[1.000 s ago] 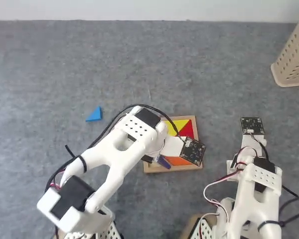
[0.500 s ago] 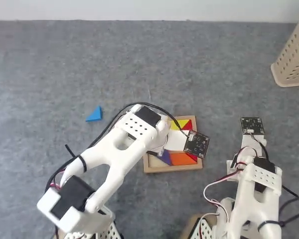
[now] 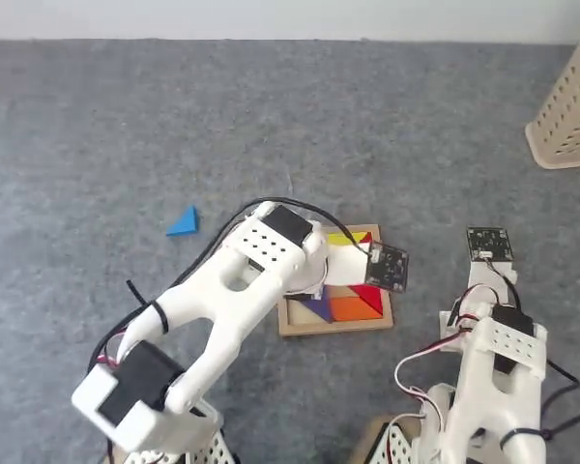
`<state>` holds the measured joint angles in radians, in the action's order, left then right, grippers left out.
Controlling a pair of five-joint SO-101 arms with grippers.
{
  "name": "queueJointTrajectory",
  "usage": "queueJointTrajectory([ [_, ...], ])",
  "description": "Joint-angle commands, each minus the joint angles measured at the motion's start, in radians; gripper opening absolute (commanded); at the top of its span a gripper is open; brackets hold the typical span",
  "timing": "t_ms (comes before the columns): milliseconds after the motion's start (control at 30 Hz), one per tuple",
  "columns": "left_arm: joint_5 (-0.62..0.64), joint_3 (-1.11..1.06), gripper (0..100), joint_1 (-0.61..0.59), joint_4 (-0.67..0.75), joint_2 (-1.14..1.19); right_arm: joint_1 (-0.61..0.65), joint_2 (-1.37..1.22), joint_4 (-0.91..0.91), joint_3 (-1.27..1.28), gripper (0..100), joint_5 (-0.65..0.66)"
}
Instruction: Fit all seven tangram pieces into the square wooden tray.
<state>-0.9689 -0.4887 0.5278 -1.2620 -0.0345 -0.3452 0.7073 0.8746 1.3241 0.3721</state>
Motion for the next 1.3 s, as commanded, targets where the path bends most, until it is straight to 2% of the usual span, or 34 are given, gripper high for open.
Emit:
queueJointTrajectory([
  [0, 0.141, 0.048, 5, -0.008, 0.015, -0.018, 0.008, 0.025, -0.015, -0.005, 8.4, -0.003],
  [67, 0.258, 0.058, 5, -0.038, 0.021, -0.017, 0.008, 0.025, -0.015, -0.005, 8.4, -0.003],
  [133, 0.365, 0.045, 4, -0.086, 0.094, -0.009, 0.008, 0.025, -0.015, -0.005, 8.4, -0.003],
  [233, 0.454, -0.012, 4, -0.152, 0.209, -0.006, 0.008, 0.025, -0.015, -0.005, 8.4, -0.003],
  [467, 0.48, -0.081, 5, -0.098, 0.216, -0.018, 0.008, 0.025, -0.015, -0.005, 8.4, -0.003],
  [600, 0.488, -0.113, 4, -0.035, 0.167, -0.084, 0.008, 0.025, -0.015, -0.005, 8.4, -0.003],
  [700, 0.488, -0.203, 5, 0.014, 0.221, -0.167, 0.008, 0.025, -0.015, -0.005, 8.4, -0.003],
  [833, 0.488, -0.305, 7, 0.018, 0.296, -0.173, 0.008, 0.025, -0.015, -0.005, 8.4, -0.003],
  [1267, 0.465, -0.446, 6, 0.018, 0.301, -0.15, 0.008, 0.025, -0.015, -0.005, 8.4, -0.003],
])
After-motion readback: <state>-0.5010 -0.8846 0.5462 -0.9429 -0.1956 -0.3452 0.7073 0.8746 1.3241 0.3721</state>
